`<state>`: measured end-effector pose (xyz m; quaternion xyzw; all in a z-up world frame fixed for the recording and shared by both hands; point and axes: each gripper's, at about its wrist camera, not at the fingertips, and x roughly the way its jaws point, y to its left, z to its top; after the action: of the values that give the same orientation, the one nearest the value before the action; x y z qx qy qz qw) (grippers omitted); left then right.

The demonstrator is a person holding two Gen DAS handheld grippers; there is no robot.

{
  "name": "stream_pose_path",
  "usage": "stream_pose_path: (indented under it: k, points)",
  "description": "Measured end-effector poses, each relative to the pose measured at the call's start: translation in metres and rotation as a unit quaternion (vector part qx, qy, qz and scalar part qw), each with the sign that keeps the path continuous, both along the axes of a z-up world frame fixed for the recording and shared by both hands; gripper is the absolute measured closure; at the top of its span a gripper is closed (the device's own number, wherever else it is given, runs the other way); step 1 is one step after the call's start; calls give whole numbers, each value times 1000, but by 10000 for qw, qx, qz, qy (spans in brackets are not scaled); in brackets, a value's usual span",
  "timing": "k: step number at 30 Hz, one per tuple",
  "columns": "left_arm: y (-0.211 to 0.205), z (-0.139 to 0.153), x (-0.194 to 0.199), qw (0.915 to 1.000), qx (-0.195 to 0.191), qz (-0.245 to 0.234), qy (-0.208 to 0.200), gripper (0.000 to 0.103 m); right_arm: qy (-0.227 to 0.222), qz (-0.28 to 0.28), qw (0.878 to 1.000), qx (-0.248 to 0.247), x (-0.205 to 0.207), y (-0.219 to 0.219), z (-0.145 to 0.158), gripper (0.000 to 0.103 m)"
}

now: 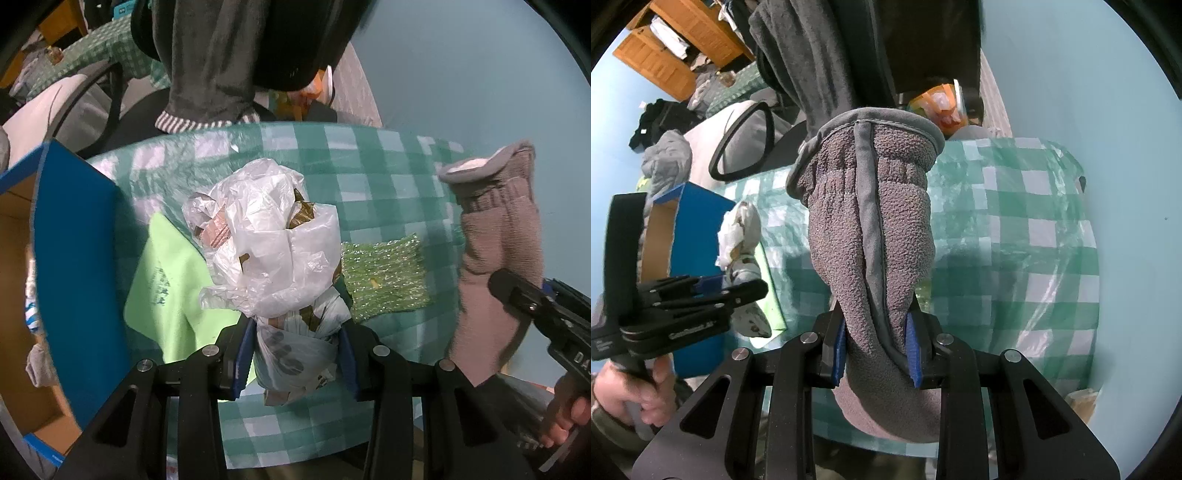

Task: Organize soft objects
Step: 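Carry the grey mitt and white bag bundle over the cardboard box with both tools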

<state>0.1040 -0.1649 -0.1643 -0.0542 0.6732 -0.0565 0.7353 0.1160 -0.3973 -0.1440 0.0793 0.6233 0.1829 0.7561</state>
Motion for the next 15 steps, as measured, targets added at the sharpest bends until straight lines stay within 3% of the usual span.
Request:
stream_pose_path:
  k: [15]
  points:
    - [28, 52, -19, 9991, 1, 105, -405, 62, -158, 76, 9998, 55, -6, 17, 20, 78]
